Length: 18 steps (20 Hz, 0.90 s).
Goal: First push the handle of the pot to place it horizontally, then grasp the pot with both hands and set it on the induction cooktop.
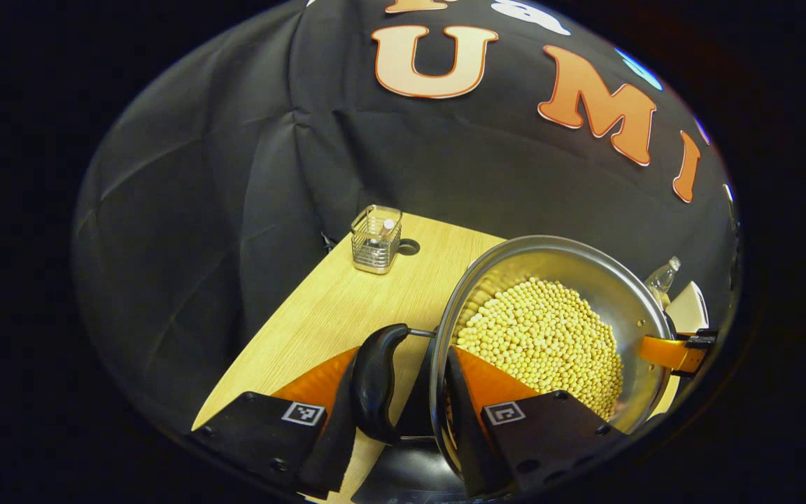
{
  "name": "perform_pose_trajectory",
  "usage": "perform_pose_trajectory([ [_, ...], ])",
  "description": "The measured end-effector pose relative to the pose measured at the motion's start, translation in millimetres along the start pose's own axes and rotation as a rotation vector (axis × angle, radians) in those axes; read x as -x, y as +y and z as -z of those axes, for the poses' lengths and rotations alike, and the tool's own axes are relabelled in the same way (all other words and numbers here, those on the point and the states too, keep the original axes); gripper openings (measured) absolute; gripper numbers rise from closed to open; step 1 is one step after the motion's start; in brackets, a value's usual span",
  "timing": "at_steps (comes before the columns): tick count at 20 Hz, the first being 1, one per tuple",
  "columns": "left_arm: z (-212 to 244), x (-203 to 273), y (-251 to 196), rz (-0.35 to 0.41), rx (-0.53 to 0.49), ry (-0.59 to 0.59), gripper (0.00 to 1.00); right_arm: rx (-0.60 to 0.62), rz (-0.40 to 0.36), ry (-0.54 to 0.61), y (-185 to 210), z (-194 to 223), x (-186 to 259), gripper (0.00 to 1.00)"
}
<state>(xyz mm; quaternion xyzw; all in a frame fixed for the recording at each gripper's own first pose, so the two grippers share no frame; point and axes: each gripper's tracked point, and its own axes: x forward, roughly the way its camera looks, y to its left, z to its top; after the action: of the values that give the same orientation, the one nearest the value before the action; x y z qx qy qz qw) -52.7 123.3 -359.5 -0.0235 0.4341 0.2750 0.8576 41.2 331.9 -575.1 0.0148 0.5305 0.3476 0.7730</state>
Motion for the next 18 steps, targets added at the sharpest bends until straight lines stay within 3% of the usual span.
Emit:
perform_pose_trajectory([
  [8, -12, -2, -2, -0.008, -0.016, 0.062, 0.67, -0.028, 0.013, 0.085, -5, -5, 7, 0.55],
  [18, -11, 1, 3, -0.024, -0.005, 0.052, 0.68, 0.001, 0.028, 0.101, -8, -4, 6, 0.55],
])
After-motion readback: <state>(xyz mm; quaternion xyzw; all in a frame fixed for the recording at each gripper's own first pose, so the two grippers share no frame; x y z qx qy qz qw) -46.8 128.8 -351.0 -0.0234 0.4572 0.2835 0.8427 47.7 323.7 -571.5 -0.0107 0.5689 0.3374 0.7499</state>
